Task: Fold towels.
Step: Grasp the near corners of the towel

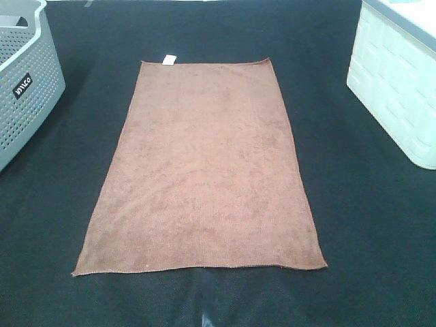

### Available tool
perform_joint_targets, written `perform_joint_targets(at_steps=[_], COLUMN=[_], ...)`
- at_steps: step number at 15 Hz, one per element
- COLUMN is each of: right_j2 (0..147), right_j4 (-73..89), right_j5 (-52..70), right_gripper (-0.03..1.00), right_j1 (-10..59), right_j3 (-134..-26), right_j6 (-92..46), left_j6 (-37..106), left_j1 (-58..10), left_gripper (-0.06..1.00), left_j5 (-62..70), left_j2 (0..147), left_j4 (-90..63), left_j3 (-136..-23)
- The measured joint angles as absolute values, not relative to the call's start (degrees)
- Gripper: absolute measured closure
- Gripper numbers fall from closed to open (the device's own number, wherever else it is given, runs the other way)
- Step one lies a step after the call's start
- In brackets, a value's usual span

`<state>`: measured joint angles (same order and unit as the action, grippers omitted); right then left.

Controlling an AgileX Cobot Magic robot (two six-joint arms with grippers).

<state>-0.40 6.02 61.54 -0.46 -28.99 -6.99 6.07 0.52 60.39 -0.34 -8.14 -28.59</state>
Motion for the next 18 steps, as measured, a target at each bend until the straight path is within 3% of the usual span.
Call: perform_joint_targets(at_steps=[18], right_j2=[-0.4], right_j4=[6.0], right_j5=[61.5], right_gripper=[0.16], right_j1=[-0.5], right_j3=[-29.0], right_j6=[-7.0], left_j6=[6.1], left_j1=[0.5], left_gripper=[0.30], left_j5=[60.4], left_j2=[-0.3], left_j4=[-8.1], left_j3=[-28.6])
